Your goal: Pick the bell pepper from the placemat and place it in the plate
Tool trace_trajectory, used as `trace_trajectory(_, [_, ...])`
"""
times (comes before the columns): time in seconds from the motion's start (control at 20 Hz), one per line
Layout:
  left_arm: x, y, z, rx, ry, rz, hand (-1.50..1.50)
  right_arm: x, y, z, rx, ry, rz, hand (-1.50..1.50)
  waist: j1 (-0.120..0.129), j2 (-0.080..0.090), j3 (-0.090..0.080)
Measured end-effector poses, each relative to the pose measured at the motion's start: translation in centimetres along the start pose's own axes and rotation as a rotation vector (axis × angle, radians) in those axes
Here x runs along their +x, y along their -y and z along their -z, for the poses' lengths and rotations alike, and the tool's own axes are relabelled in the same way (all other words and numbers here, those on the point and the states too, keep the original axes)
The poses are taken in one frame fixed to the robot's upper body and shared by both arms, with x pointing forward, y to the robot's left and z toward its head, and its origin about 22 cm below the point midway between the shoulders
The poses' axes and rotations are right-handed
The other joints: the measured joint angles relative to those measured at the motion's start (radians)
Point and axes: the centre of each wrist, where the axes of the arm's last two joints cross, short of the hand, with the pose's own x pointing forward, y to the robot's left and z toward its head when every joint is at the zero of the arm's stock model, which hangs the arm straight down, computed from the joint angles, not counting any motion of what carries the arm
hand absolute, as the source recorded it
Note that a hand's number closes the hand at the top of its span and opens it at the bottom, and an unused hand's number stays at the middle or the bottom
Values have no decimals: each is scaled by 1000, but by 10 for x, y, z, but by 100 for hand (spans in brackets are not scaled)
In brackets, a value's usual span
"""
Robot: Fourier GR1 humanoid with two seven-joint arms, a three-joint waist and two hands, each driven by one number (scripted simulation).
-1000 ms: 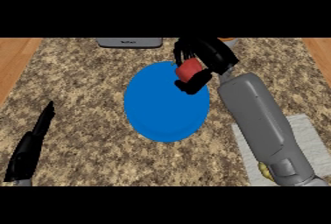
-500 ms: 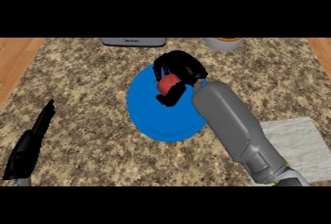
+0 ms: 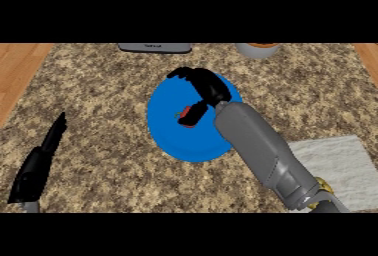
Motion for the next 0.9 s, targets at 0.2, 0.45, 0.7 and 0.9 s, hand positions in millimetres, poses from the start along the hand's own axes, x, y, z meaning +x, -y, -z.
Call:
trace_trajectory(0.2, [2, -5, -1, 3, -4, 6, 0, 0, 7, 1, -111, 26, 137, -150, 0, 0, 0])
trace_trajectory(0.45, [-4, -8, -5, 21, -20, 5, 0, -13, 31, 0, -256, 0, 278, -150, -20, -3, 0])
trace_trajectory(0.7, [0, -3, -3, 23, -17, 6, 0, -44, 71, -11, -345, -11, 443, -150, -25, -1, 1])
trace_trajectory(0.9, [0, -3, 0, 21, -13, -1, 0, -86, 103, -35, -392, 24, 534, -150, -23, 2, 1])
